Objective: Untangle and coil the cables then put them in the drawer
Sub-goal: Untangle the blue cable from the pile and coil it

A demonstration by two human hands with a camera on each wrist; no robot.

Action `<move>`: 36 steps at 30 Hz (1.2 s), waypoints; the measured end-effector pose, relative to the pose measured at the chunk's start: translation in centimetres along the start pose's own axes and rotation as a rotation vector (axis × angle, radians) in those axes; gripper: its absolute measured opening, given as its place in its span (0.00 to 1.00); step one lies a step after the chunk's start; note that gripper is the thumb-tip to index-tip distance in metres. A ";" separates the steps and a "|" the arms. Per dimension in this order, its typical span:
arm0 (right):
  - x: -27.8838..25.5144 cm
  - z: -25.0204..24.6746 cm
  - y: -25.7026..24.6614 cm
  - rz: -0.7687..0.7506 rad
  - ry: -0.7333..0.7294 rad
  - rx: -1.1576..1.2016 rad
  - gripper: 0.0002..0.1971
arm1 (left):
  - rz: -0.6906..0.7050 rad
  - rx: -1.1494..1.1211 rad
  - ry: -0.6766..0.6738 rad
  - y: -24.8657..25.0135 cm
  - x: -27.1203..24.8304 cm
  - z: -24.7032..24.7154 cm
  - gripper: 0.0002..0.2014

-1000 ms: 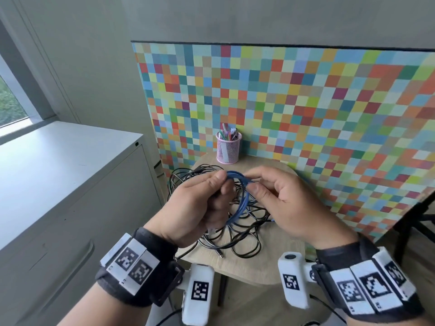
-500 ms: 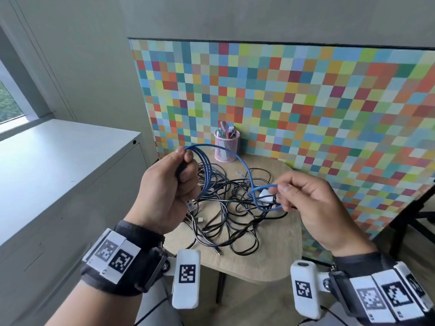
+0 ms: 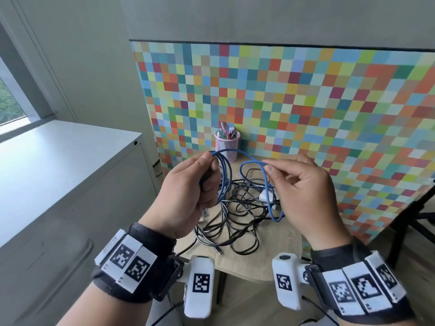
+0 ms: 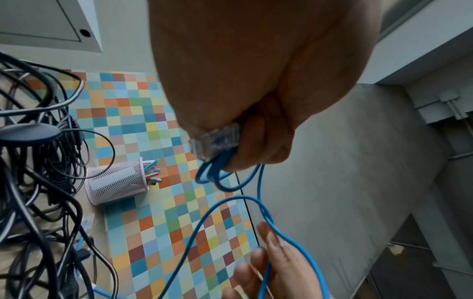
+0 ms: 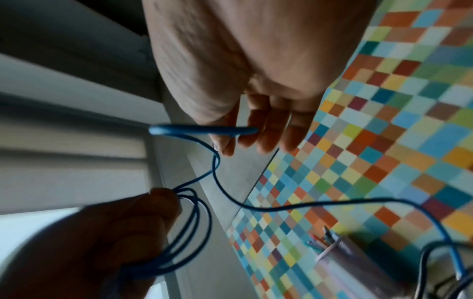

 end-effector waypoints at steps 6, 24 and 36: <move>0.2 0.2 -1.5 0.236 0.010 0.410 0.12 | 0.015 0.027 0.017 0.3 -0.1 0.2 0.17; 1.0 -0.6 -3.8 0.032 -0.476 -0.353 0.09 | 0.110 0.407 0.213 0.0 -0.3 2.0 0.17; -0.6 0.6 -4.1 0.652 -0.246 1.036 0.17 | 0.168 0.477 0.328 0.4 -0.5 0.9 0.18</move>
Point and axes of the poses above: each hand's wrist, its own x-axis towards the middle knuckle, its own z-axis out of the palm, y = z × x, the point moved 1 cm from there along x, towards the middle knuckle, and after that the axes turned 14 degrees about -z, right-handed, at the moved point
